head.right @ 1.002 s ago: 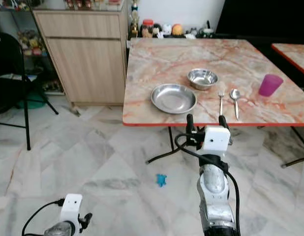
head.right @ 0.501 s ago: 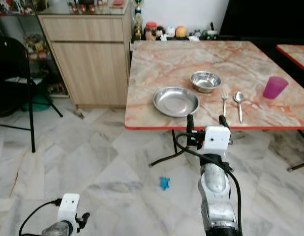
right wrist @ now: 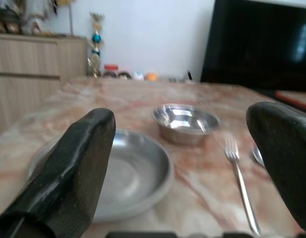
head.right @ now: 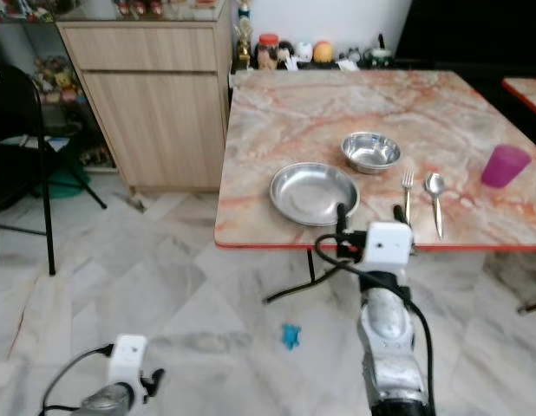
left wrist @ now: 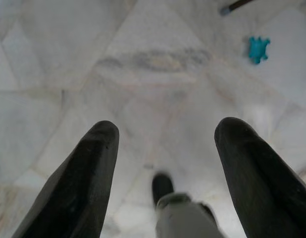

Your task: Setting the table

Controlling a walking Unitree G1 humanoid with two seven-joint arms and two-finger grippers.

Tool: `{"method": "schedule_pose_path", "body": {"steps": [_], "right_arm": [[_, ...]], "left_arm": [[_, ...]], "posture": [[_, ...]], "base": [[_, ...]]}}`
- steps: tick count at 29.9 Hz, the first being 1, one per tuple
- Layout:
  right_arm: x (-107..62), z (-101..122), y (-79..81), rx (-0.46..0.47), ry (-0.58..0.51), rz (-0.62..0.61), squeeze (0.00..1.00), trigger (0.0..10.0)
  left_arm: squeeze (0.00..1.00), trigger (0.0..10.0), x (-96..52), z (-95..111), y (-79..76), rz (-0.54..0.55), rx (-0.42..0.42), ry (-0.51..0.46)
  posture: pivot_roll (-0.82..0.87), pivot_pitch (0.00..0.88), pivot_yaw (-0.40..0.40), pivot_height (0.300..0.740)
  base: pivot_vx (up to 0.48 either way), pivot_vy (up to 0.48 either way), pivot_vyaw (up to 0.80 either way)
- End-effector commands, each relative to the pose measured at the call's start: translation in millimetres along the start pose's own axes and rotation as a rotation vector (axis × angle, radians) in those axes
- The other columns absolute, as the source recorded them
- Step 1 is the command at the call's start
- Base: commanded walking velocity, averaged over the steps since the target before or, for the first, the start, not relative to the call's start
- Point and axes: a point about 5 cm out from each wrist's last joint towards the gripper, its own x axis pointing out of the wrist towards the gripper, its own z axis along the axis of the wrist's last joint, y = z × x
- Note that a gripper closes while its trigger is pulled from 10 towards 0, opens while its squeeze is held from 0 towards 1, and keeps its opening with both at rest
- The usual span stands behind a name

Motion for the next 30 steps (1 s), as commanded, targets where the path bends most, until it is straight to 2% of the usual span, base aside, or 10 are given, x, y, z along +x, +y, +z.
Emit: {"method": "schedule_pose_path", "body": {"steps": [1,8,23,26,30], "right_arm": [[0.4,1.8,7.1,0.019,0.003,0.012,0.00,10.0],[-0.9,-4.8,0.3,0.040,0.048,-0.026,0.00,10.0],[-2.9,-12.4,1.7,0.030,0.100,-0.012,0.00,10.0],[-4.1,-19.2,4.8,0.015,0.148,0.012,0.00,10.0],[-6.0,-26.6,5.6,0.069,0.206,-0.001,0.00,10.0]], "left_arm": [[0.00,10.0,-1.8,-7.3,9.8,0.026,-0.002,0.025],[0.00,10.0,-1.8,-7.1,9.8,0.027,-0.002,0.026],[0.00,10.0,-1.9,-7.7,9.6,0.026,-0.003,0.028],[0.00,10.0,-1.8,-7.2,9.5,0.026,-0.010,0.025],[0.00,10.0,-1.4,-4.9,9.2,0.024,-0.014,0.017]], "posture": [[0.02,0.000,-0.034,0.740],[0.02,0.000,-0.032,0.740],[0.01,0.000,-0.030,0.740],[0.01,0.000,-0.031,0.740],[0.01,0.000,-0.030,0.740]], "base": [[0.251,0.000,0.00],[0.253,0.000,0.00],[0.238,0.000,0.00],[0.000,0.000,0.00],[0.000,0.000,0.00]]}}
